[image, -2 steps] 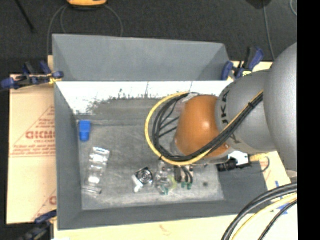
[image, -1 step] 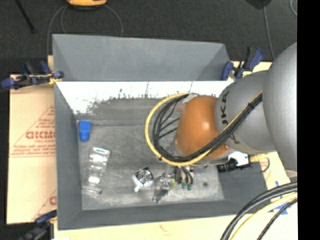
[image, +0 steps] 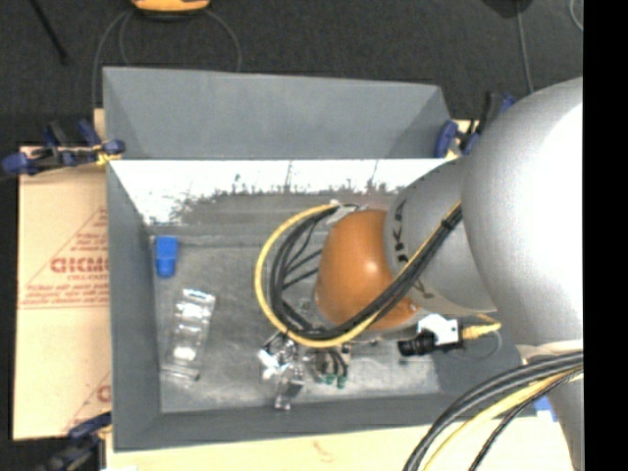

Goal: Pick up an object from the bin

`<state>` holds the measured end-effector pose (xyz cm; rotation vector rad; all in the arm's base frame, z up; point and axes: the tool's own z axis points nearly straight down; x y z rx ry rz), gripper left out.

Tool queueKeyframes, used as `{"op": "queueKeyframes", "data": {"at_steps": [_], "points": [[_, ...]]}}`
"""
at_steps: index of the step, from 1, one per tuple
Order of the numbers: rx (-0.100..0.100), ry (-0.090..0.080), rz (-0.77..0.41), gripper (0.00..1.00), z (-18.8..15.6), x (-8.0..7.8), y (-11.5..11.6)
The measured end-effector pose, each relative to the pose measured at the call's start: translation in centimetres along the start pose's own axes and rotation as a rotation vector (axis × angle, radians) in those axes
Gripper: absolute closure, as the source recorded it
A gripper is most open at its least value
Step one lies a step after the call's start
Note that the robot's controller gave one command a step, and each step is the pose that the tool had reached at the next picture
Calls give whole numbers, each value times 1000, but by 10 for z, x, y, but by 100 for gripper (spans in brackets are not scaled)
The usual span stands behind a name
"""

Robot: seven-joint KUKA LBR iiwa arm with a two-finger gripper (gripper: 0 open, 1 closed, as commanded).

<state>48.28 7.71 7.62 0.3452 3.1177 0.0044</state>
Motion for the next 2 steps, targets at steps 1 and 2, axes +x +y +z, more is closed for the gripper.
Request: {"op": "queueKeyframes", "data": {"at_steps": [1, 2], "points": [[-2, -7, 0, 100, -3, -3, 0], [-1, -6, -7, 100, -144, -19, -10]]}}
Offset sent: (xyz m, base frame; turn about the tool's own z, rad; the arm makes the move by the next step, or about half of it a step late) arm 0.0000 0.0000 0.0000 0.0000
